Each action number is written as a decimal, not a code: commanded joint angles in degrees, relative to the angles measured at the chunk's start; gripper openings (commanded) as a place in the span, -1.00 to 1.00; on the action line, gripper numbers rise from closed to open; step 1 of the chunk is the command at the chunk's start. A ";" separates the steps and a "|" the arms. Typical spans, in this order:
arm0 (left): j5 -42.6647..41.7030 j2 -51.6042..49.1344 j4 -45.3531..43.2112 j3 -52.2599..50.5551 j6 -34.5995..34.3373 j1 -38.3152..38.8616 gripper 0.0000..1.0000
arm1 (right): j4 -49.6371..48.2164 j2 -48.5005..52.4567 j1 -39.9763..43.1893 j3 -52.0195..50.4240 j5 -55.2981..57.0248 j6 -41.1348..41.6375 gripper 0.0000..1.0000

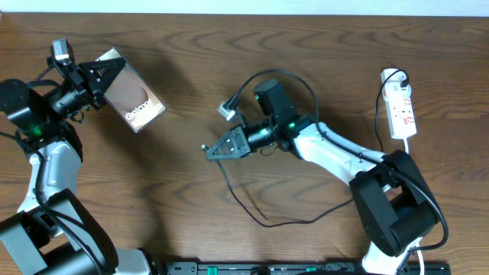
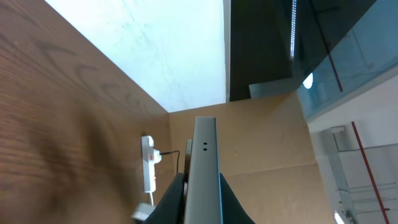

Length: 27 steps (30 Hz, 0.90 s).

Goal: Plug charger to phone and switch on socket
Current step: 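Lift the plug and carry it toward the phone's bottom edge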

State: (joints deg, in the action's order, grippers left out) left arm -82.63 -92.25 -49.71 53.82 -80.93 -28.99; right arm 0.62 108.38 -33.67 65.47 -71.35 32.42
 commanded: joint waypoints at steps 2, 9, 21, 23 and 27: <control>-0.44 0.96 -0.57 0.55 0.33 1.20 -0.85 | -8.48 0.59 1.11 0.11 -16.09 -1.77 -0.98; 3.80 0.96 -0.59 0.55 0.35 5.95 -0.85 | -16.81 0.59 1.11 0.11 -13.22 4.79 -0.98; 12.26 0.96 -9.16 0.55 2.01 11.89 -0.85 | -43.43 0.59 1.11 0.11 -8.66 27.52 -0.98; 12.92 0.96 -9.38 0.55 1.75 11.89 -0.85 | -45.86 0.59 1.11 0.11 -8.02 29.57 -0.98; 12.90 0.96 -9.35 0.57 0.68 11.91 -0.85 | -48.26 0.59 1.11 0.11 -6.45 31.45 -0.98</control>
State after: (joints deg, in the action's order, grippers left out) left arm -71.13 -92.25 -58.30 53.80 -79.46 -17.12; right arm -46.76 108.40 -32.53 65.19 -79.90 59.44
